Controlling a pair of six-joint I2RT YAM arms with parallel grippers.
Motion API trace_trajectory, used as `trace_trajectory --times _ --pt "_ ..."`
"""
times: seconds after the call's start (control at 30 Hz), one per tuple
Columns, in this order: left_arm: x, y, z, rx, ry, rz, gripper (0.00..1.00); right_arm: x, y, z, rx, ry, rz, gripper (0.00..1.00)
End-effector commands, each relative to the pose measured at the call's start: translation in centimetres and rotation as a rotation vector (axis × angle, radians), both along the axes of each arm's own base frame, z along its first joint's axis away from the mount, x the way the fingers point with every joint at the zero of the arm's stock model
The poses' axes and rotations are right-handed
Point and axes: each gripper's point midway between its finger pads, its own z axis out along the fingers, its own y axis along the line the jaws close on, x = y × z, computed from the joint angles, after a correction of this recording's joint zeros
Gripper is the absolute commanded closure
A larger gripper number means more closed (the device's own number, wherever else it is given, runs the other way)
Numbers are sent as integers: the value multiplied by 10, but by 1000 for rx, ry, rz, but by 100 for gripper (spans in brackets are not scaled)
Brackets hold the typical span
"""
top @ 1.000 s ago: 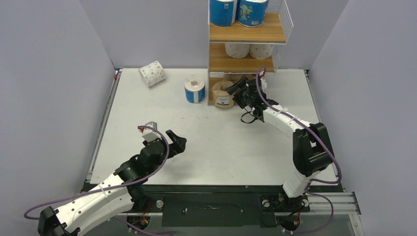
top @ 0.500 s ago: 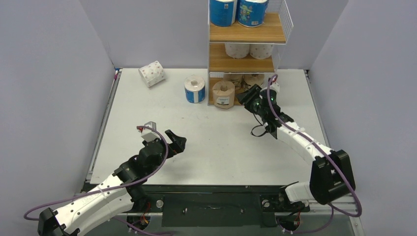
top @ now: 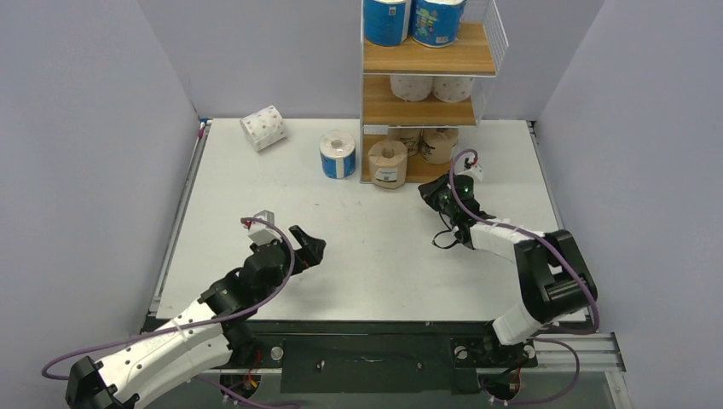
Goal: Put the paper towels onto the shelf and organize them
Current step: Place the paper towel on the shelf.
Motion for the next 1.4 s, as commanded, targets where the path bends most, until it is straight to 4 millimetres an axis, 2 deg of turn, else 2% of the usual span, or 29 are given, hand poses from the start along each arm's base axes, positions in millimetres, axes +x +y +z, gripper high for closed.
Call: trace_trajectory --times 0.0,0.03,0.23,0.43,0.53,0.9,1.37 --pt "1 0 7 -41 -29 6 4 33 25 18 122 -84 41 99" --pt "0 1 7 -42 -29 7 4 38 27 11 132 -77 43 100" --pt "1 5 5 -32 -30 22 4 64 44 8 212 -85 46 100" --pt "3 4 2 -19 -26 26 4 80 53 1 228 -64 49 100" --pt "3 5 1 -14 -25 29 4 82 59 -7 230 -45 57 100" --pt "3 5 0 -13 -21 30 4 96 79 -10 256 -38 75 100" --pt "2 6 -1 -13 -18 34 4 115 92 -15 270 -25 73 100"
